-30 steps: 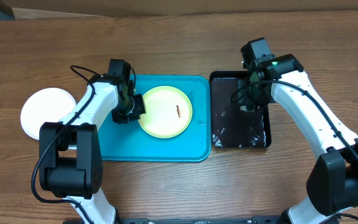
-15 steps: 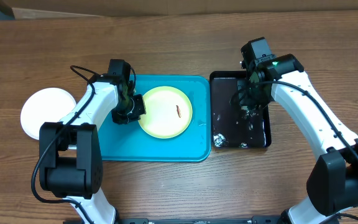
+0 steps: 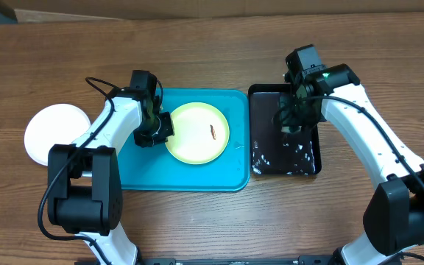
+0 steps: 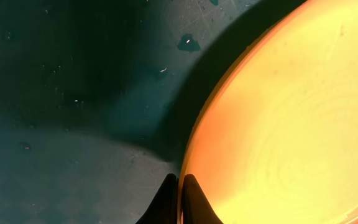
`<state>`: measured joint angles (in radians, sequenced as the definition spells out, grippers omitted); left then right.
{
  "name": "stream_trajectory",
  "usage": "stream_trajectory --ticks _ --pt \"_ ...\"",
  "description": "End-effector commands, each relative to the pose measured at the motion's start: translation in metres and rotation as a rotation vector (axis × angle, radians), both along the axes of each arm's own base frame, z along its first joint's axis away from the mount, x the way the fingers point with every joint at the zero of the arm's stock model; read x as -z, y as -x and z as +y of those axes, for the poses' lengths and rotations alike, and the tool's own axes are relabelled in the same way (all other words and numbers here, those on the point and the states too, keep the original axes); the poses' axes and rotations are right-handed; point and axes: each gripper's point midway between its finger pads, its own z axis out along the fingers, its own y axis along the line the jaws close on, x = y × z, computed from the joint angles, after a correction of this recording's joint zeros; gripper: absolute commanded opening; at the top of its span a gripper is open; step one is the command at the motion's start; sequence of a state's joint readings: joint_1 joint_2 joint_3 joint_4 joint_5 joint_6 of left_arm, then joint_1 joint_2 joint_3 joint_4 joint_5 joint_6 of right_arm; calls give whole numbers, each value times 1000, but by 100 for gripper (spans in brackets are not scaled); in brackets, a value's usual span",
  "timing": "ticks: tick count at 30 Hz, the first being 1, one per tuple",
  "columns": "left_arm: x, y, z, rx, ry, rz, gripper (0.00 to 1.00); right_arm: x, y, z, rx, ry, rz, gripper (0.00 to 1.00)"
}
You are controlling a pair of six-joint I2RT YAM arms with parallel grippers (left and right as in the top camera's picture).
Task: Clean dirty plates on tray and stack at the side
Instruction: 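Grasp the green sponge in the black tray with the right gripper, then lift the sponge with the right gripper and carry it to the yellow plate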
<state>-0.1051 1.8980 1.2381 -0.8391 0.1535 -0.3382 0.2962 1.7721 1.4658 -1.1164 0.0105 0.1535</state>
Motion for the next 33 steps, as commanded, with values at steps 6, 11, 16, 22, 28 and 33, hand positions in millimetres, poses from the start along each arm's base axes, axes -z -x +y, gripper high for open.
stream_trajectory --ticks 6,11,16,22,28,33 --pt "-6 -7 -4 1 7 -20 4 -5 4 10 -27 -21 0 4" --pt "-6 -7 -4 1 8 -22 4 -4 3 -11 149 71 -12 4" --pt "-6 -8 -4 1 8 -27 4 -5 3 2 75 18 -6 4" --pt "-6 -9 -4 1 8 -30 4 -30 -3 45 0 -127 -41 4" --pt "-6 -9 -4 -10 9 -27 4 -53 1 116 -117 -219 -130 4" --pt "-7 -7 -8 -98 36 -5 4 -42 3 156 -139 -125 -225 4"
